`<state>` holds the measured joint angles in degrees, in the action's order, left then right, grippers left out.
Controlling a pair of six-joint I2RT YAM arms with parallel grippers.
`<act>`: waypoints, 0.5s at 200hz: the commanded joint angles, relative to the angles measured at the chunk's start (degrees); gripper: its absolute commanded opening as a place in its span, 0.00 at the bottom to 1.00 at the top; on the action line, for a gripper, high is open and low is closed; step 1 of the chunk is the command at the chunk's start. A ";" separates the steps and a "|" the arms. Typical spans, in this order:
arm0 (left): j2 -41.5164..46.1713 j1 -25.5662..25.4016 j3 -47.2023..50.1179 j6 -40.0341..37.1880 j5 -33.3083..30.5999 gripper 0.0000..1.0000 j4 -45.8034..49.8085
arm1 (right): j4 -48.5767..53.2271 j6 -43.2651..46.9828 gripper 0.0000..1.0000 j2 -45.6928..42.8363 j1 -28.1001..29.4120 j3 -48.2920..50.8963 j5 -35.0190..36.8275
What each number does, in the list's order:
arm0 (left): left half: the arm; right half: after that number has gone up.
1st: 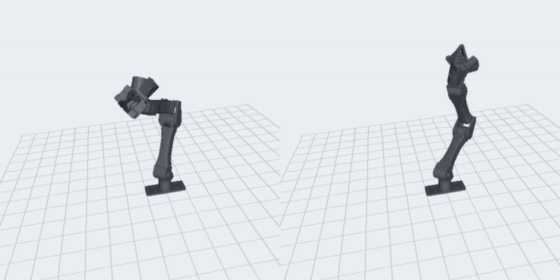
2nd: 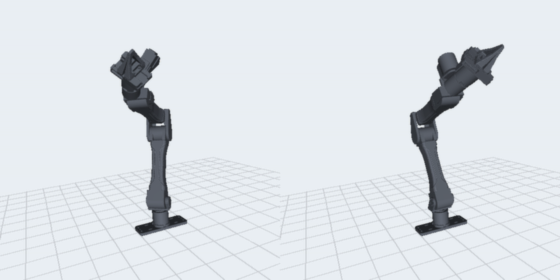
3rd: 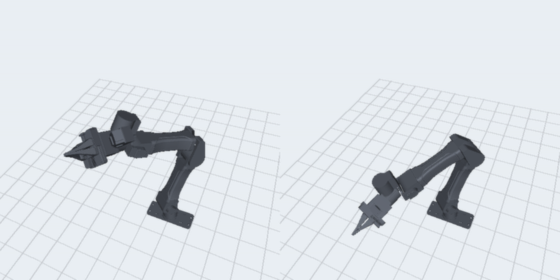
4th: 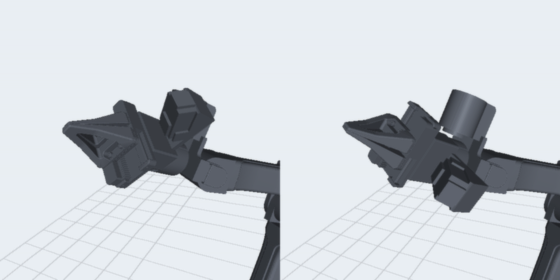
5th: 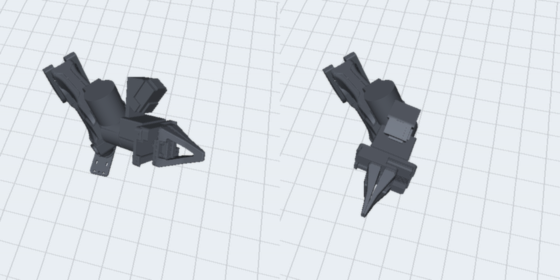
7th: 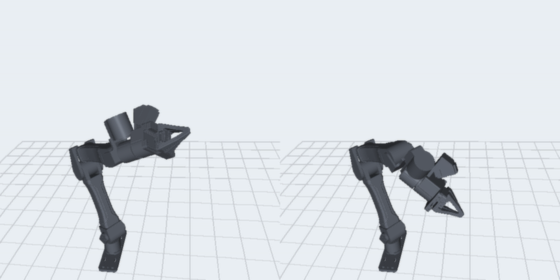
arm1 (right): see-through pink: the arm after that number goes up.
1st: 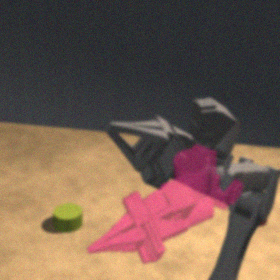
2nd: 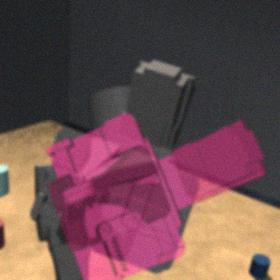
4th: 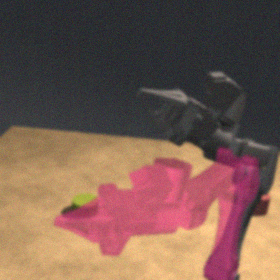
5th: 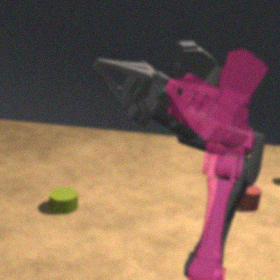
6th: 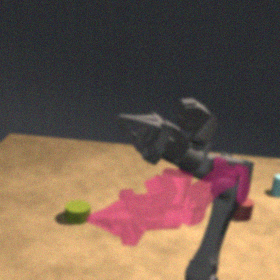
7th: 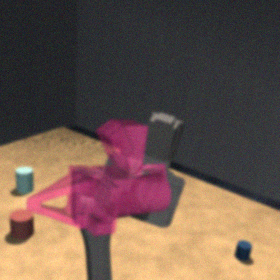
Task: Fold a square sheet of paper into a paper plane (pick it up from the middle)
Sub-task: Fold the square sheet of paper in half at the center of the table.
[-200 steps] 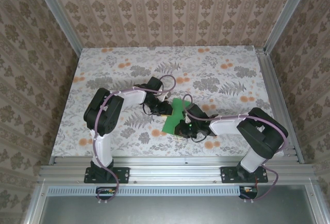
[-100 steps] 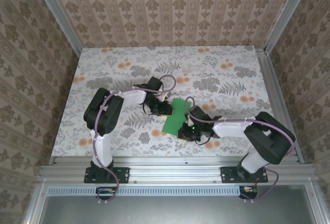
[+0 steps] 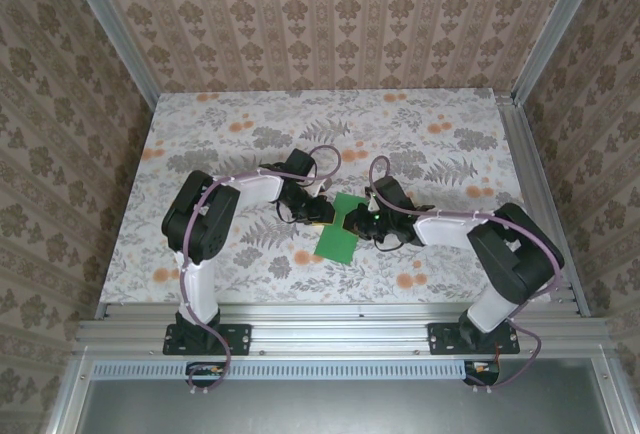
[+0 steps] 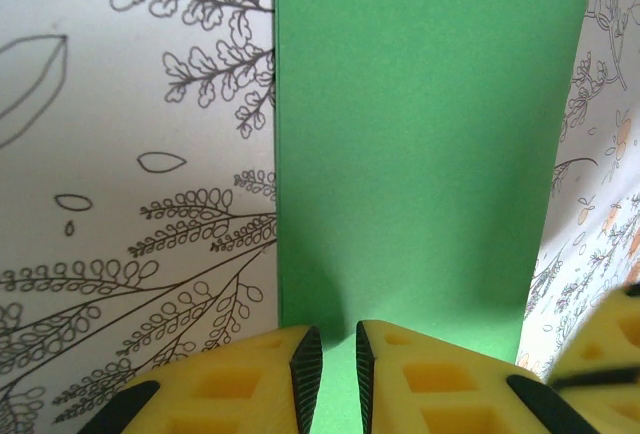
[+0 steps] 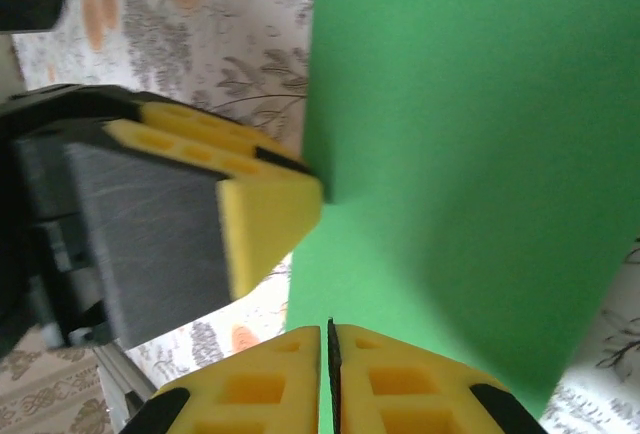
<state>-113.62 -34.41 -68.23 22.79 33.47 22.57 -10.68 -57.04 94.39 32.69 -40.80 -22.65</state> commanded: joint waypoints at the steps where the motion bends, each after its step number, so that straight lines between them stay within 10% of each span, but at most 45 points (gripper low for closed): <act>1: -5.97 0.14 4.20 -2.00 -10.62 0.24 4.07 | -0.36 1.61 0.14 2.72 -0.59 -1.22 1.32; 100: -5.91 1.05 4.66 -2.53 -10.97 0.24 4.72 | 6.10 8.33 0.14 1.38 -6.64 3.01 4.74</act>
<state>-113.51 -34.04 -67.90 22.44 33.78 22.33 -10.20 -51.66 97.65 28.32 -39.88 -21.61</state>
